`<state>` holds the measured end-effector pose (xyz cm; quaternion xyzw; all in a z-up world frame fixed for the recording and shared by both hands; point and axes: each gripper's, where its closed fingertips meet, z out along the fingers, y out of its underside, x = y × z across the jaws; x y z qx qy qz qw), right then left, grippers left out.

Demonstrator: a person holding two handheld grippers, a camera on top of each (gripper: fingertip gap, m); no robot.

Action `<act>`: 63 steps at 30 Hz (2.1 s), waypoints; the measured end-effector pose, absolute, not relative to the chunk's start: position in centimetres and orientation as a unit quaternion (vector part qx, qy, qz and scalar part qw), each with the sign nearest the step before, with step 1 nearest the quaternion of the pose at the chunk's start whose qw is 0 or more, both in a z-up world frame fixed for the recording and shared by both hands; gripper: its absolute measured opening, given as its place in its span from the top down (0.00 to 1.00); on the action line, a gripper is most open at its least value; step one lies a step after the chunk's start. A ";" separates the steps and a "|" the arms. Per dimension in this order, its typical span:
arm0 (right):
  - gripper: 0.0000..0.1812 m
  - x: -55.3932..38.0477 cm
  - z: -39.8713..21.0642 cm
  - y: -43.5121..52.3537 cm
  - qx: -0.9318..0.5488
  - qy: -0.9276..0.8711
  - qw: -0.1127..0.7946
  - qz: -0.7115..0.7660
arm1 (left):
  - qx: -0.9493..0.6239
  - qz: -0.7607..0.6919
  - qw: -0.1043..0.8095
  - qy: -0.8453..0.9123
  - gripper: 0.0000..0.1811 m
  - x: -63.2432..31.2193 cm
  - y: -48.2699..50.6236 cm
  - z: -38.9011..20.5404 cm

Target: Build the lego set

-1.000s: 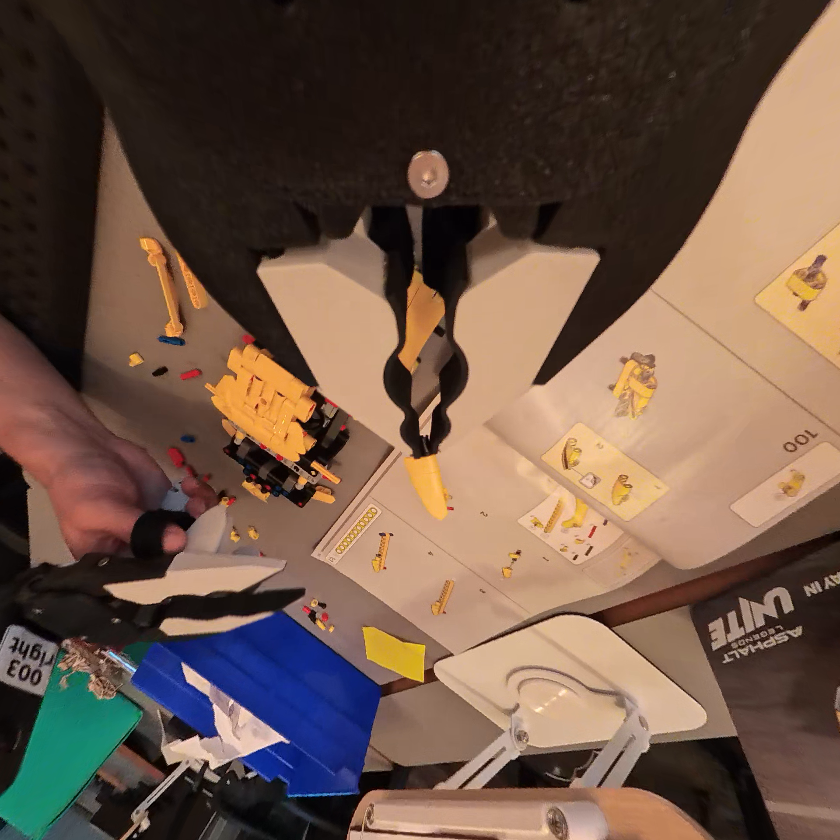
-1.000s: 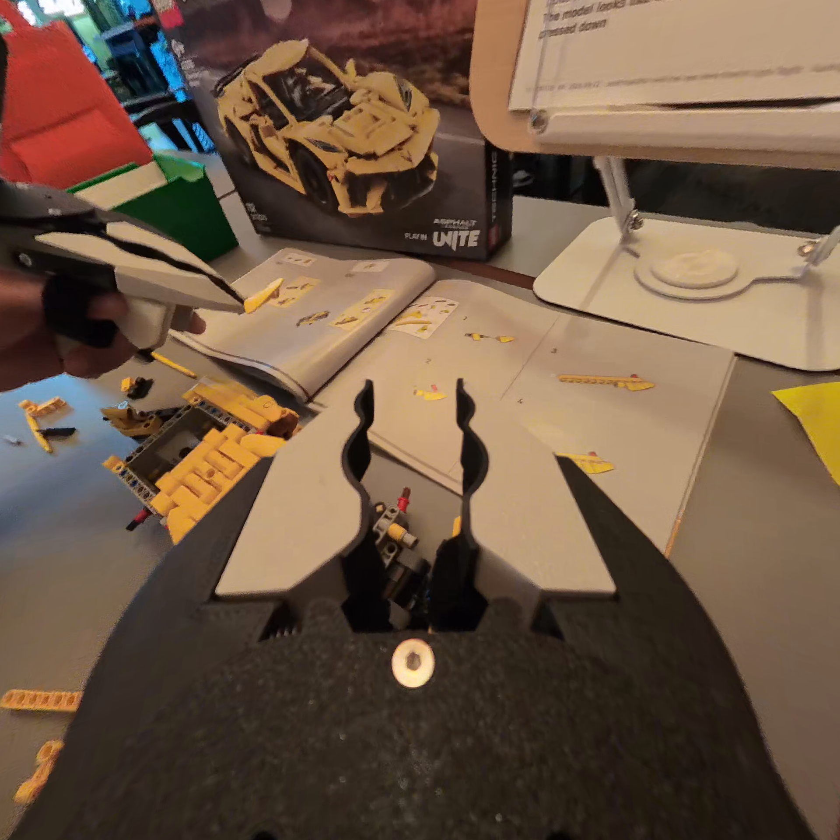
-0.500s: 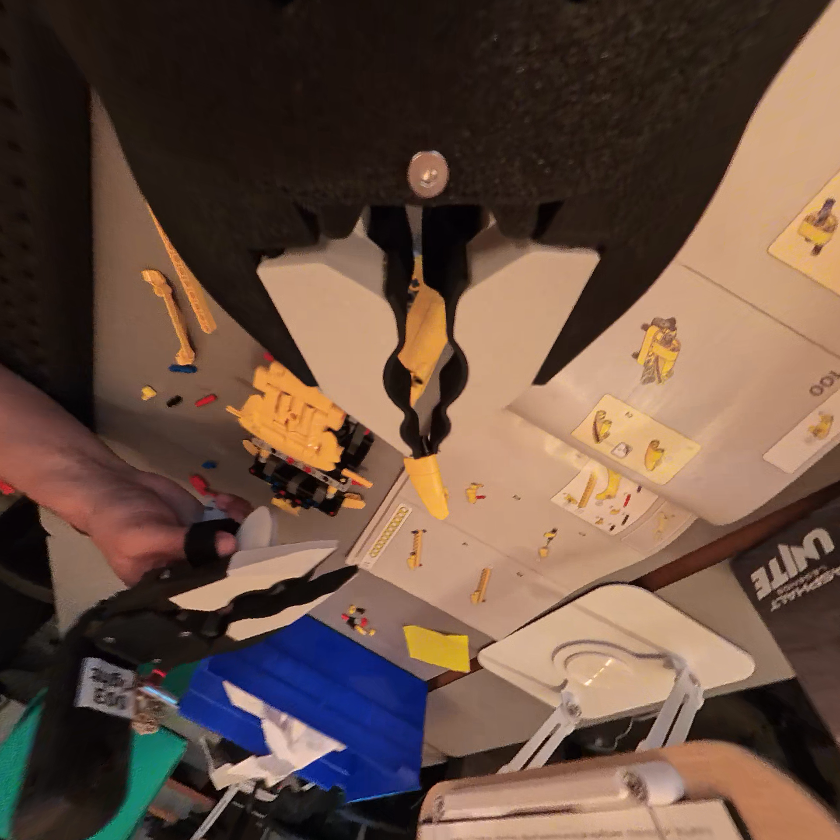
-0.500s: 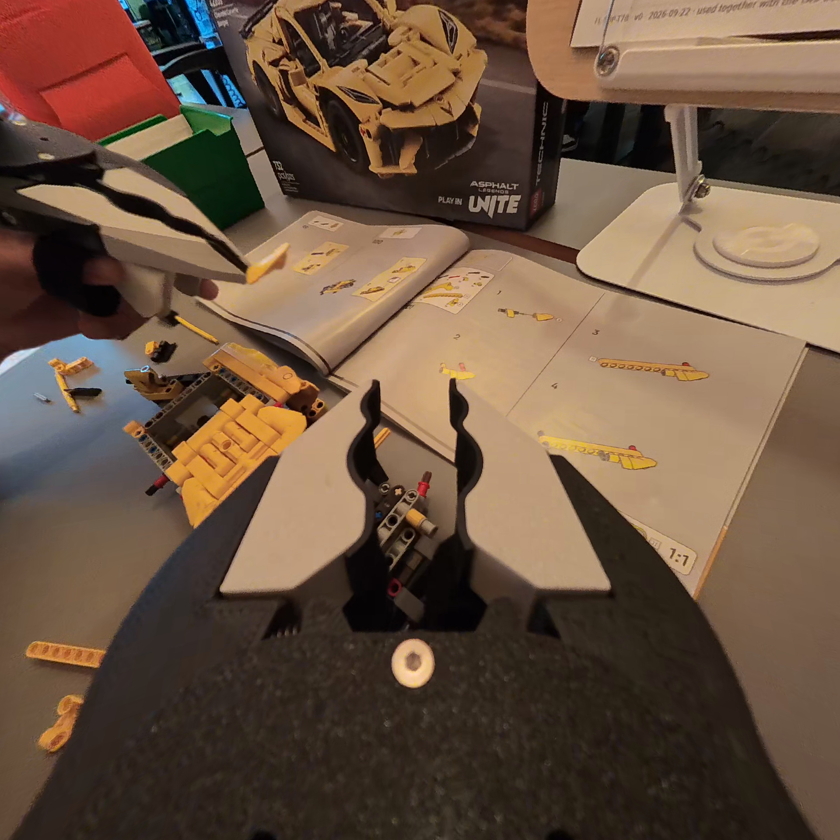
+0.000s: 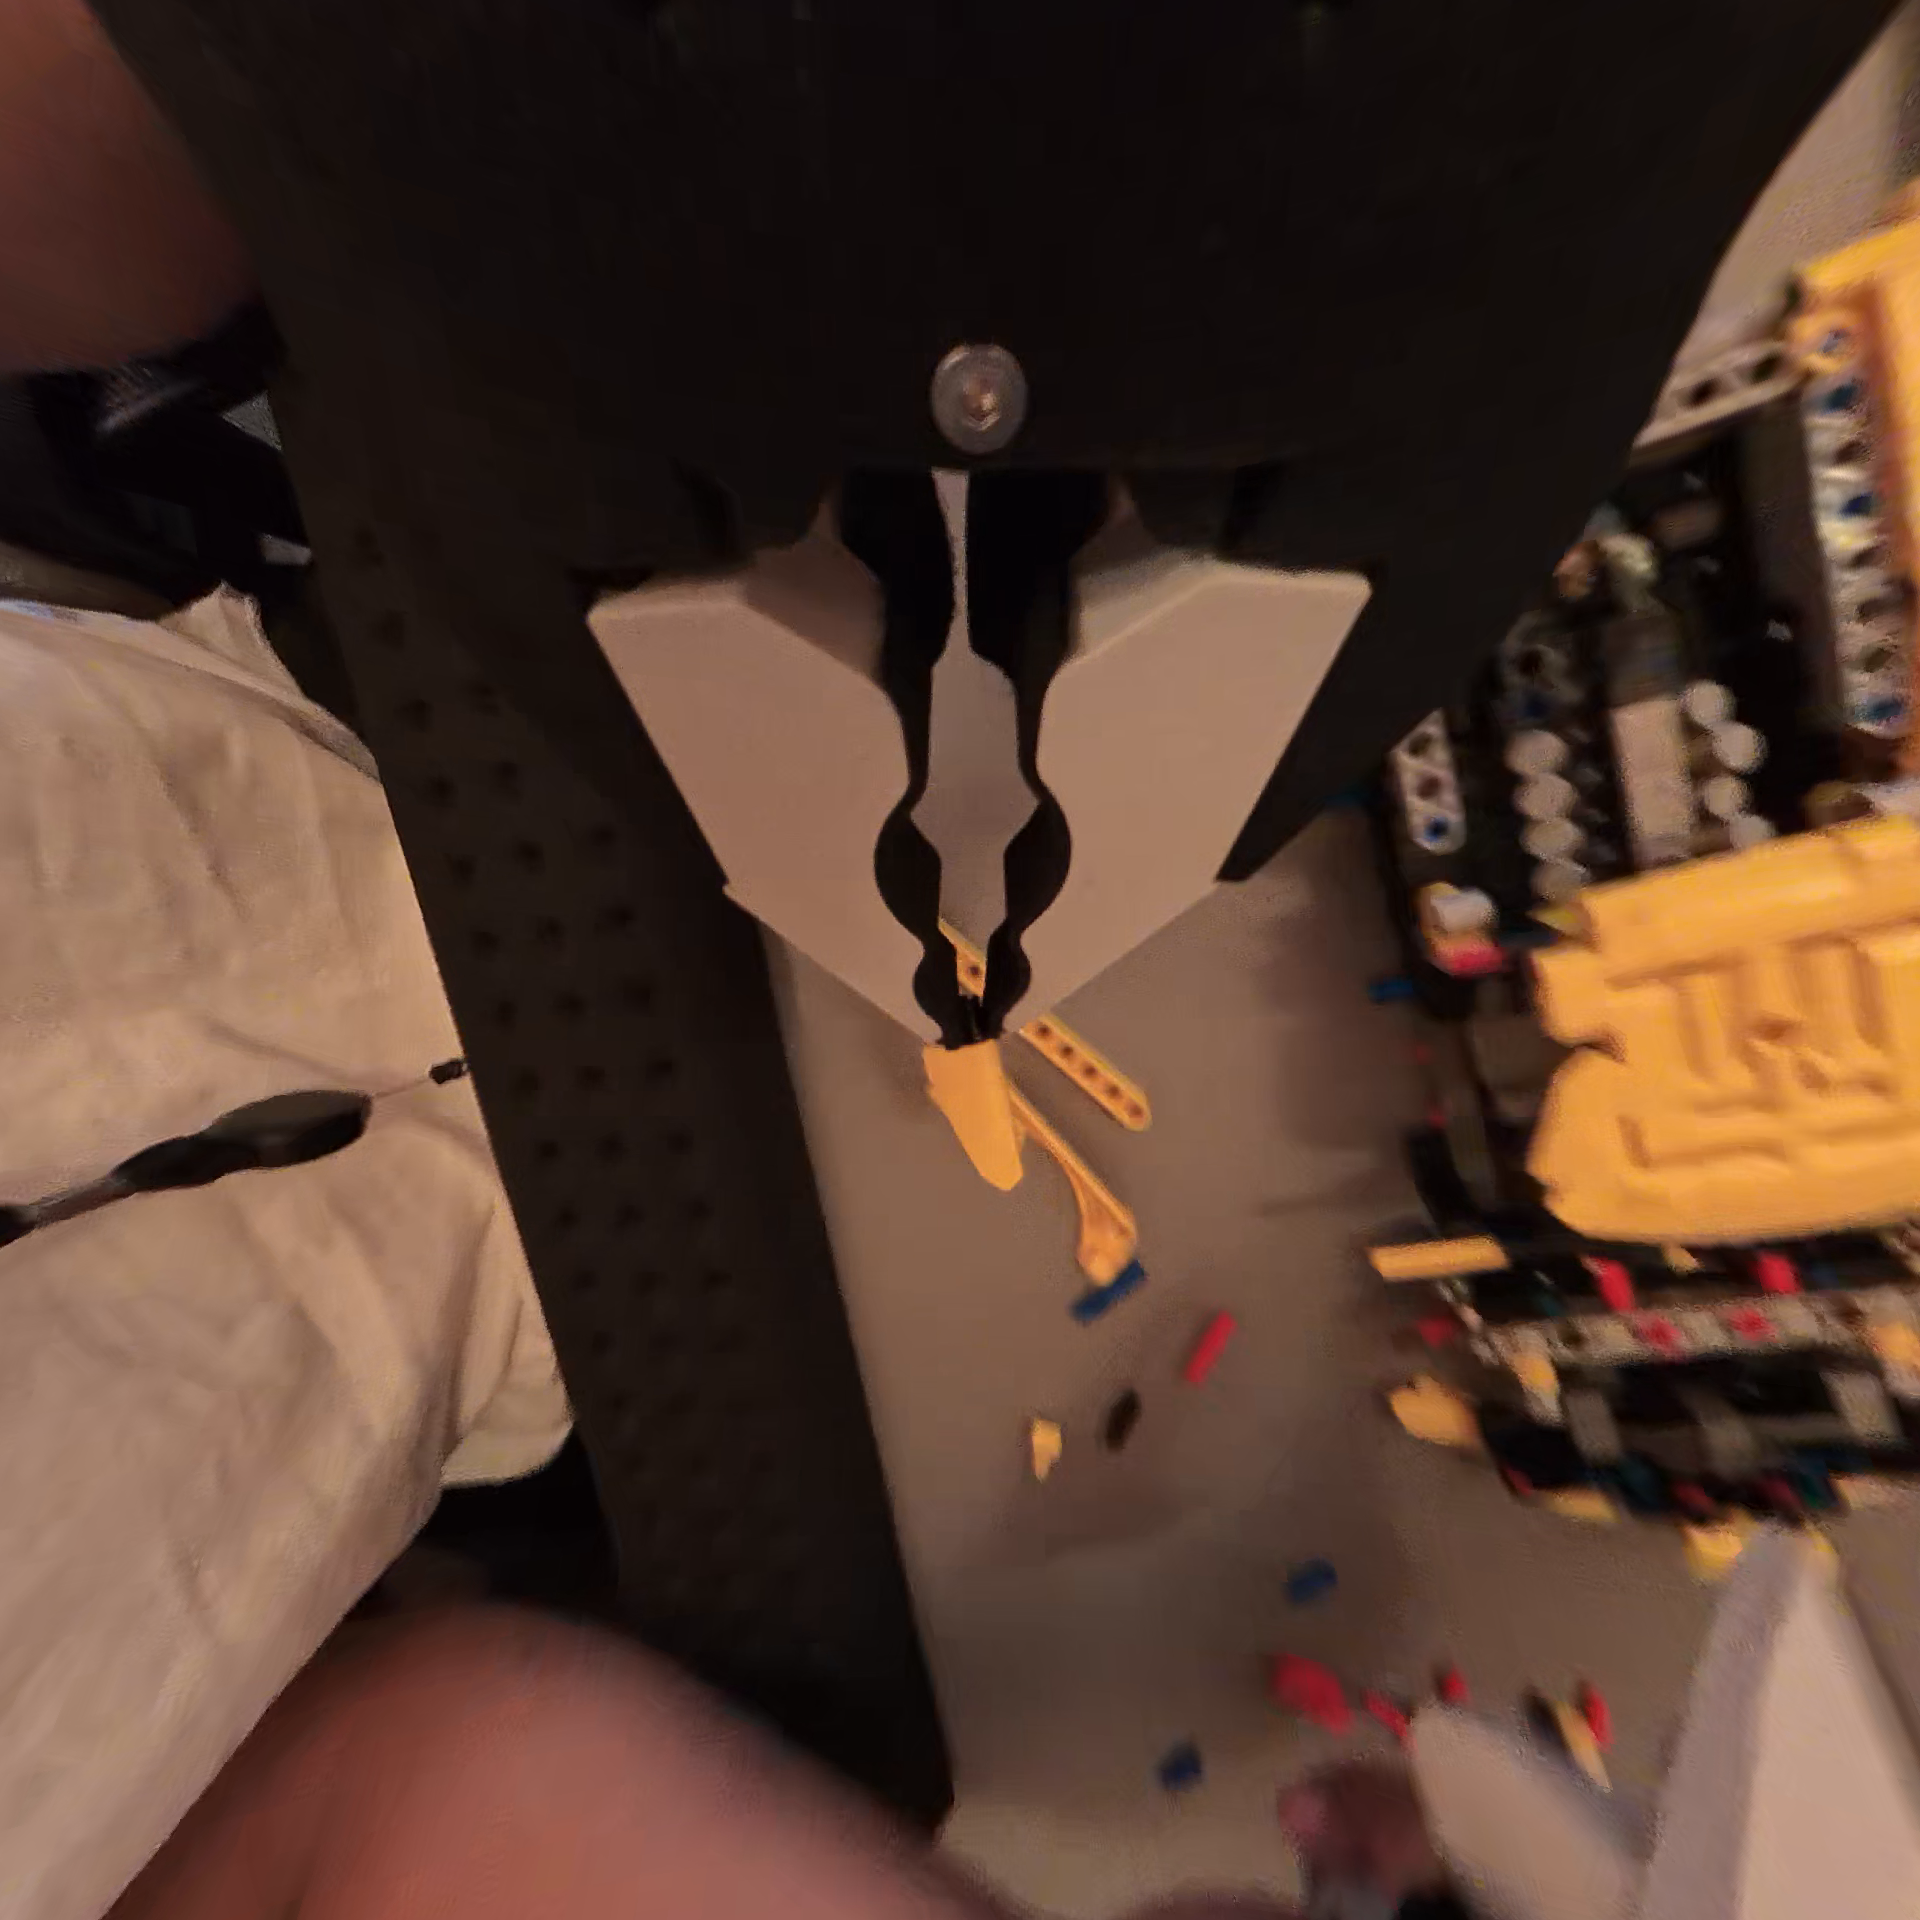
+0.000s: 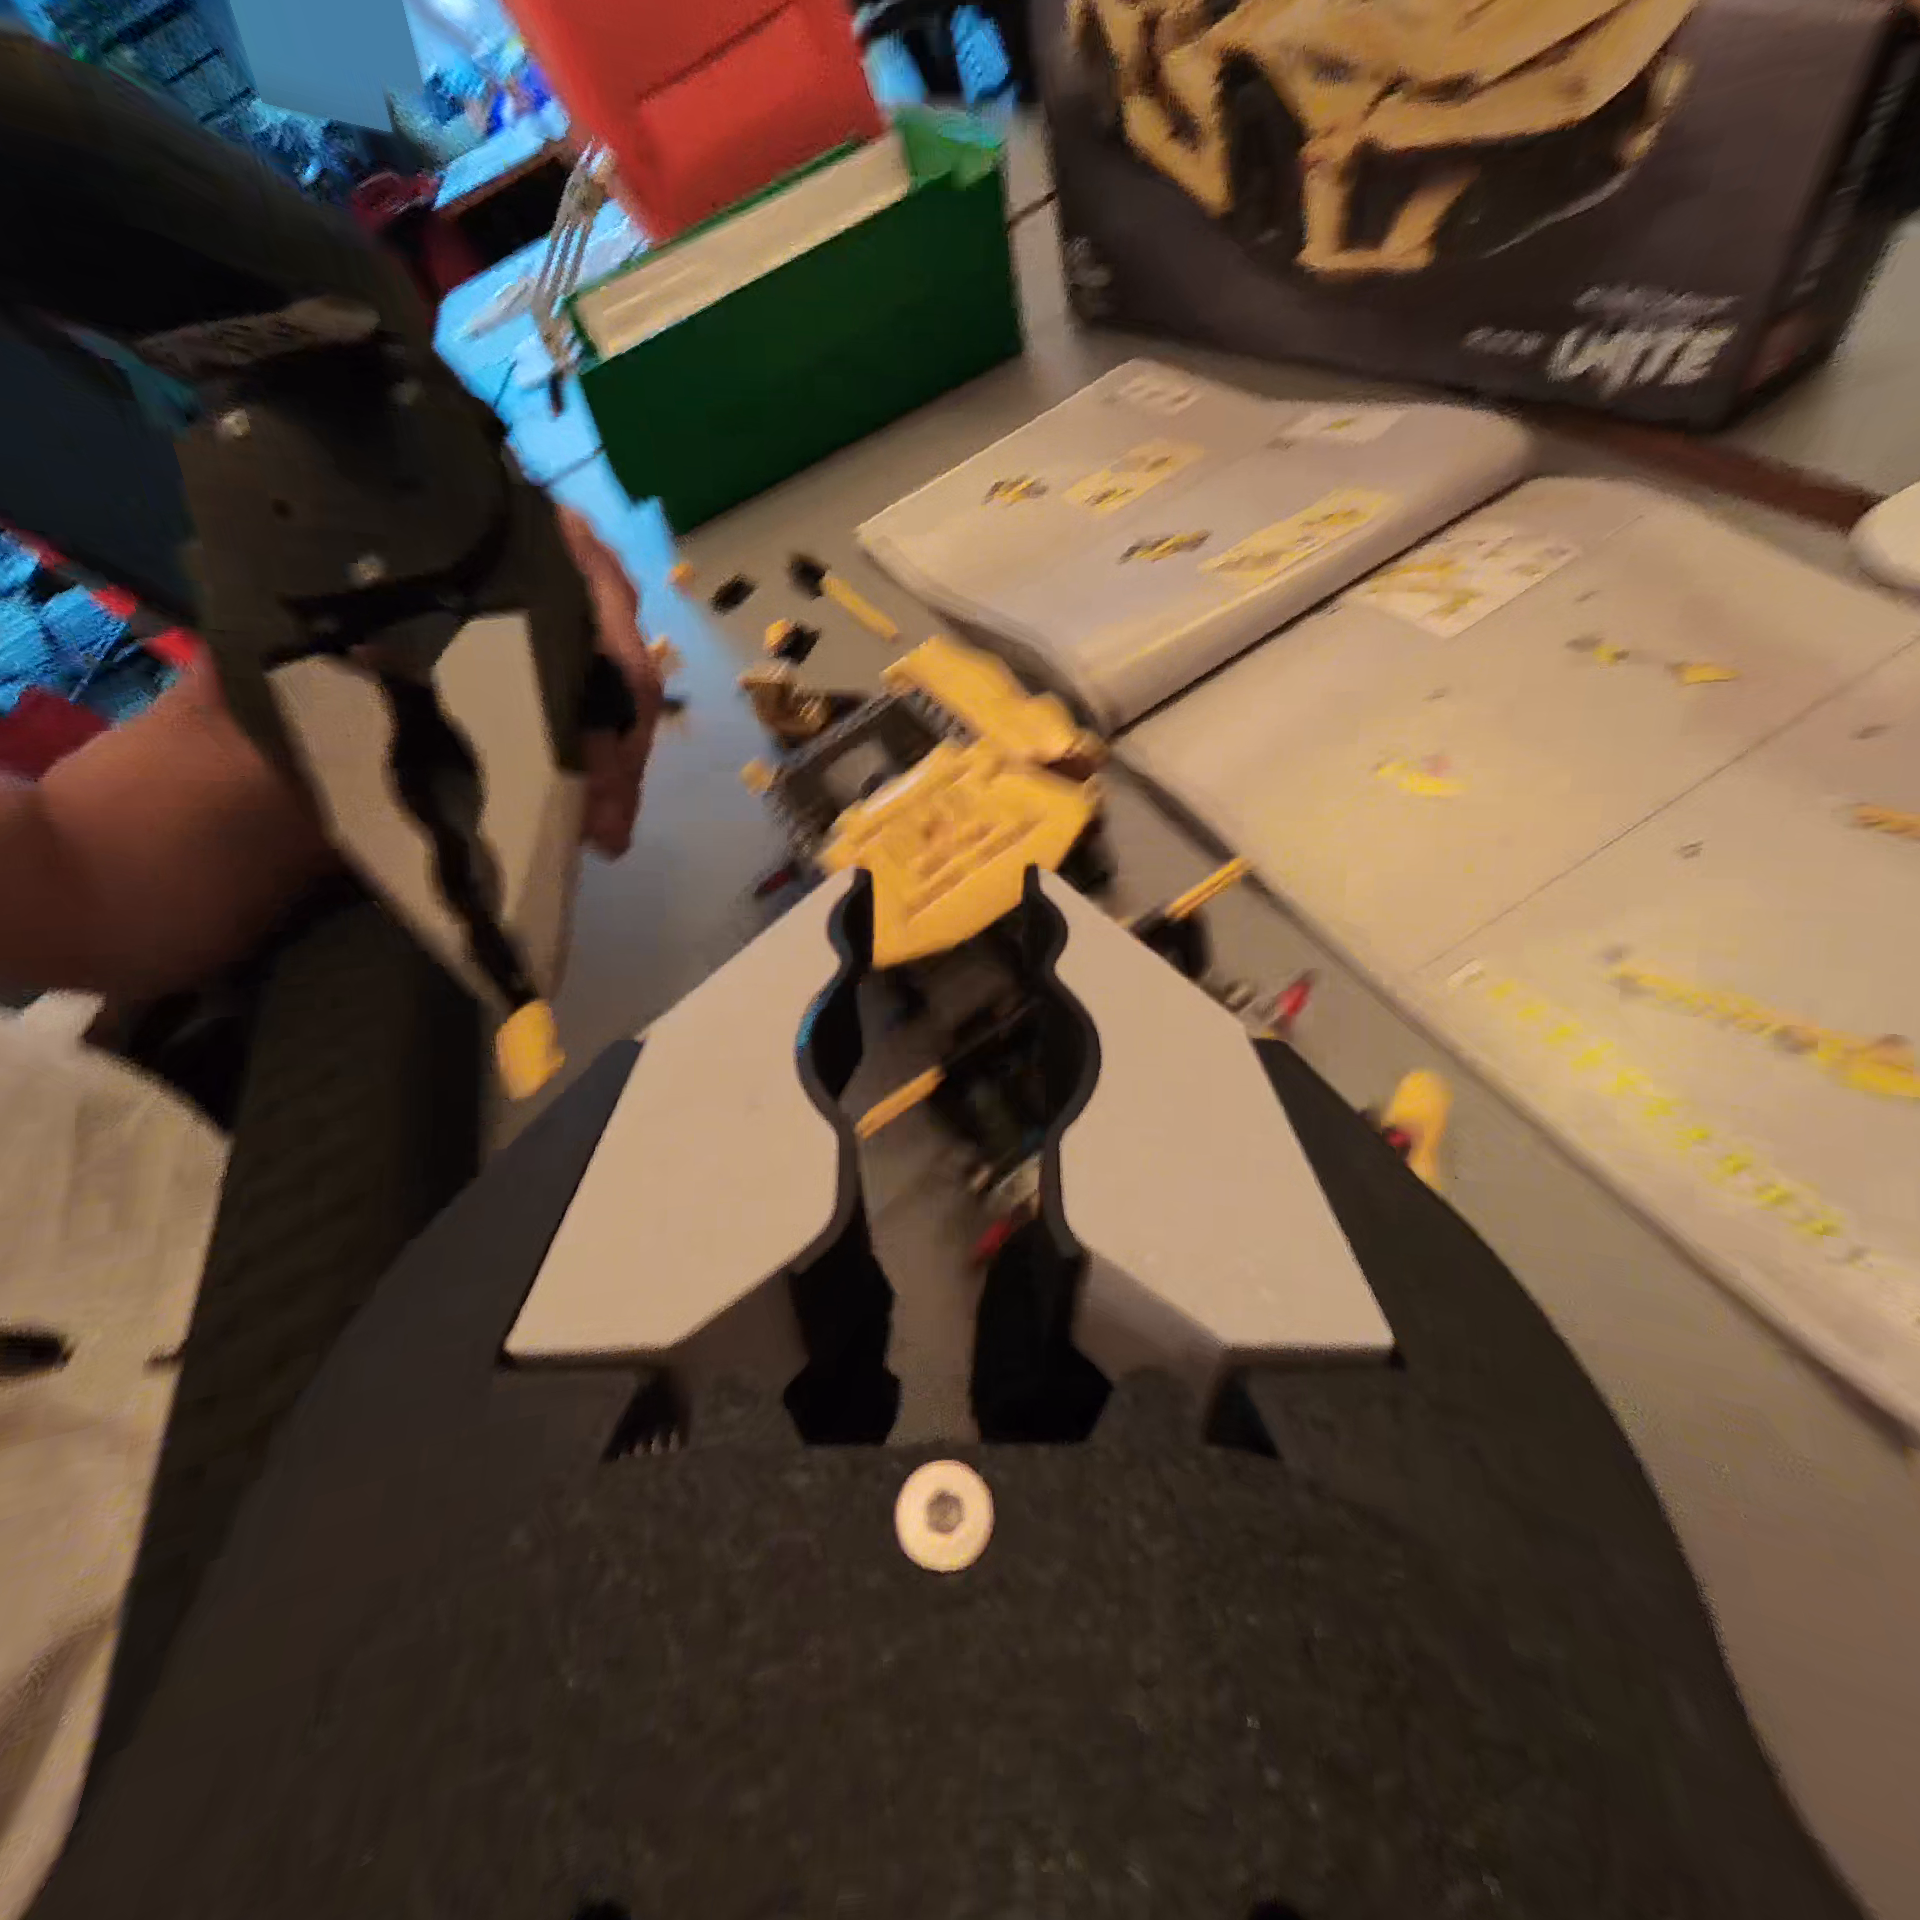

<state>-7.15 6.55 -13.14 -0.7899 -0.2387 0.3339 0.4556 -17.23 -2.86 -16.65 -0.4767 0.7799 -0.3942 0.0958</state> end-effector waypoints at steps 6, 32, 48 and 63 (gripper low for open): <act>0.84 -5.6 -21.9 -2.8 -0.877 -0.294 0.304 0.228 | -0.545 -0.329 0.086 0.767 0.98 -22.1 -2.2 -20.5; 0.98 -11.3 -17.5 -4.6 -0.834 -0.339 0.342 0.269 | -0.453 -0.124 0.404 0.785 0.88 -15.6 -1.8 -15.0; 0.98 -14.5 -13.6 -4.7 -0.795 -0.382 0.336 0.331 | -0.348 -0.006 0.522 0.778 0.98 -13.8 -4.1 -14.2; 0.97 -14.1 -10.0 -3.9 -0.718 -0.277 0.464 0.439 | -0.420 -0.064 0.575 0.699 0.99 -12.8 -3.5 -10.7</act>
